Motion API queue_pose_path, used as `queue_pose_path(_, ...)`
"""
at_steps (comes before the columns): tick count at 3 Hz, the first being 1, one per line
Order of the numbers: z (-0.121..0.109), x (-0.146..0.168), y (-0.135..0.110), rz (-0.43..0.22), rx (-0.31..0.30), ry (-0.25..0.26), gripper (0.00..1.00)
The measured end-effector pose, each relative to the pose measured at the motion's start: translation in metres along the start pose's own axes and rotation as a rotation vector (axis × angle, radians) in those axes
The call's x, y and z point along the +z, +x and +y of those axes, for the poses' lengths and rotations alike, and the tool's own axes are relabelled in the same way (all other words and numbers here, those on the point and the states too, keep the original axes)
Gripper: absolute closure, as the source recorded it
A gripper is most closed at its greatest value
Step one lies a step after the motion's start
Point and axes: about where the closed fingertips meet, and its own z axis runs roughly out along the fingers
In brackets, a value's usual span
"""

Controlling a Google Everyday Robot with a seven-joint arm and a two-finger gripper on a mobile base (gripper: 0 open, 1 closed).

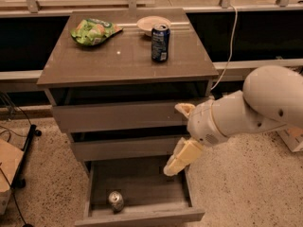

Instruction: Pick 7up can from bottom drawer and place on counter

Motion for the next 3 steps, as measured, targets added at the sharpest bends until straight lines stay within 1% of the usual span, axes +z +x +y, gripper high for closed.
queue_pose_path(1, 0.014, 0.034, 0.033, -0.067, 0.046, -0.015, 0.0)
queue_pose_path(3, 0.026, 0.101, 0.086, -0.182, 0.125, -0.056, 0.0)
